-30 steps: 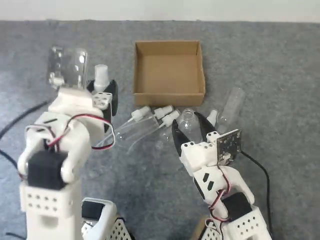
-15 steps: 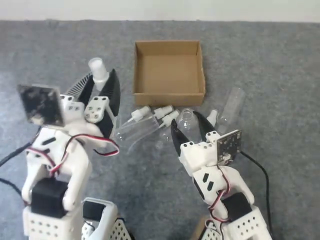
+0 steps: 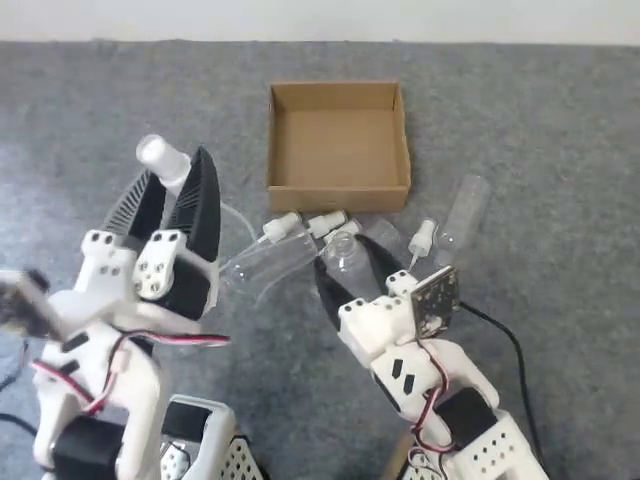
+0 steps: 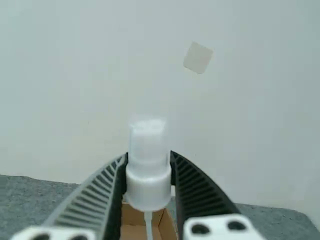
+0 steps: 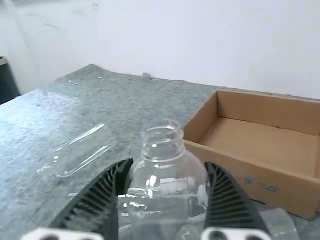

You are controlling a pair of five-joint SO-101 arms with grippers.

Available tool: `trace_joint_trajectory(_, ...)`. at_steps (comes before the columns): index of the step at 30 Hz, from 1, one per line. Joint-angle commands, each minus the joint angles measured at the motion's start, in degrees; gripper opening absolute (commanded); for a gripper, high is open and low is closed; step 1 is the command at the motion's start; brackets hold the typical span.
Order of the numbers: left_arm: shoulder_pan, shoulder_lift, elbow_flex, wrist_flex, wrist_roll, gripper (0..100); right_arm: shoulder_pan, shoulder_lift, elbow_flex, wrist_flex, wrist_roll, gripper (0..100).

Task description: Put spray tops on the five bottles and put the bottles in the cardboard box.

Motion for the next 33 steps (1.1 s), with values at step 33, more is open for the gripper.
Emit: trace_joint_trajectory(33,10.29,-16.53,13.76,-5.01,0.97,2,-13.93,-1.01,1.23,0.04,-0.26,9.6)
